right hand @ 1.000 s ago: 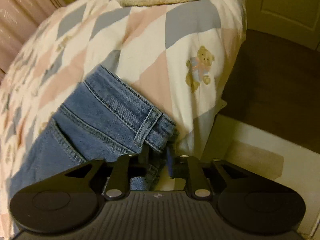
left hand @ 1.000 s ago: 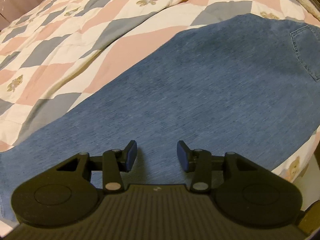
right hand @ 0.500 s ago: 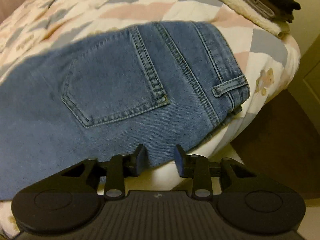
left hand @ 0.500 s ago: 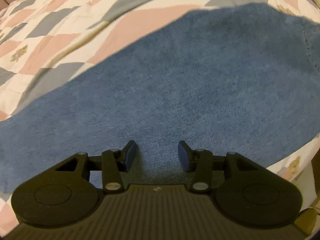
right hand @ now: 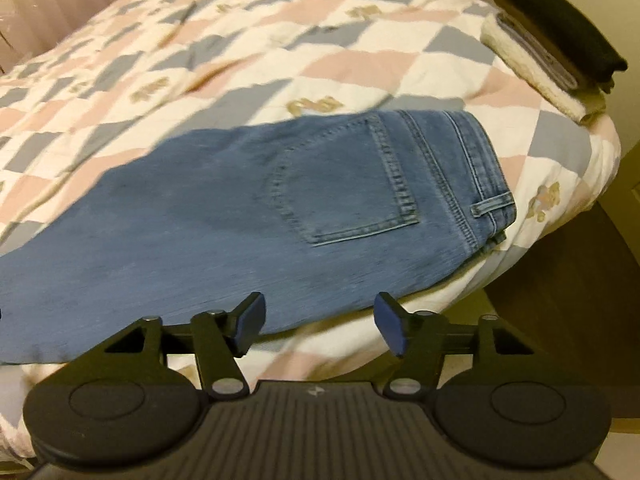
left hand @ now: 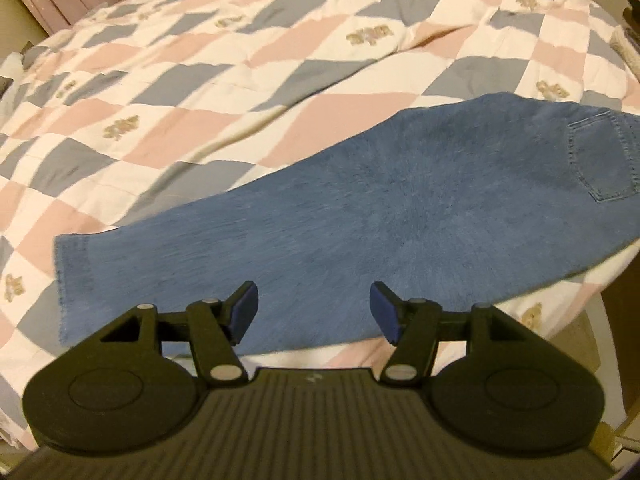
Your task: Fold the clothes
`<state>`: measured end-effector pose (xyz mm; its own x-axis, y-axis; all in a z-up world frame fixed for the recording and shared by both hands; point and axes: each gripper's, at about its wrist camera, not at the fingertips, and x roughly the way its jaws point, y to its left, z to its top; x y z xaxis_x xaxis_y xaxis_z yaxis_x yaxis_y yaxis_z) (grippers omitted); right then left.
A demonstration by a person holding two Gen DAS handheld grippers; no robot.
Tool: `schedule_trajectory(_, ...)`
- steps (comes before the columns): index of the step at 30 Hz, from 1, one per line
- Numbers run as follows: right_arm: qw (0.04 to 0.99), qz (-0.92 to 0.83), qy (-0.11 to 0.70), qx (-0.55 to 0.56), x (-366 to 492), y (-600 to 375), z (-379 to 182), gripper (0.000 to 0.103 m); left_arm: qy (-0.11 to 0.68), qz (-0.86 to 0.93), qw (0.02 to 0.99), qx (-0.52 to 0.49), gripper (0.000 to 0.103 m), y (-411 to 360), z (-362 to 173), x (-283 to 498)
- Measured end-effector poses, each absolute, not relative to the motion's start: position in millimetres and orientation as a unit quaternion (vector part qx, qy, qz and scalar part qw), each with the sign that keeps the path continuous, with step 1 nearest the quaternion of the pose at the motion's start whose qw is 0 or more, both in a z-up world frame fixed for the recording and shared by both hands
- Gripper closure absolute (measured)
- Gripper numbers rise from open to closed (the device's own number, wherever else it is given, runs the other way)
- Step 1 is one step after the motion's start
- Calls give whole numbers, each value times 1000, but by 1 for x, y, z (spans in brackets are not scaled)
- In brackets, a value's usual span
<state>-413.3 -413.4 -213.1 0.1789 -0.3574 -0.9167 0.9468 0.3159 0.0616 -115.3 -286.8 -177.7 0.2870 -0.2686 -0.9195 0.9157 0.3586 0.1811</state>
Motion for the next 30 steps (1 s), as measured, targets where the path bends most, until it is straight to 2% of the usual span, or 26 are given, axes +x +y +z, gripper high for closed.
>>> schedule_trajectory(2, 691, -477, 422, 341, -409, -394, -200, 35, 419, -426, 708, 376, 37, -270, -165, -118)
schedule_trajectory(10, 693, -494, 401, 340, -398, -302, -159, 26, 393, -451, 717, 357, 36, -182, -119, -131)
schedule_trajectory(15, 697, -498, 389, 338, -392, -242, -138, 18, 383, -462, 720, 347, 30, -125, -102, -139)
schedule_trajectory(22, 707, -508, 374, 320, -386, -177, -105, 10, 368, -479, 720, 341, 29, -73, -79, -149)
schedule_trajectory(26, 713, -510, 373, 304, -382, -159, -90, 9, 367, -474, 729, 331, 15, -52, -70, -148)
schedule_trajectory(30, 723, -505, 375, 286, -376, -148, -79, 6, 371, -458, 737, 330, 15, -36, -67, -145)
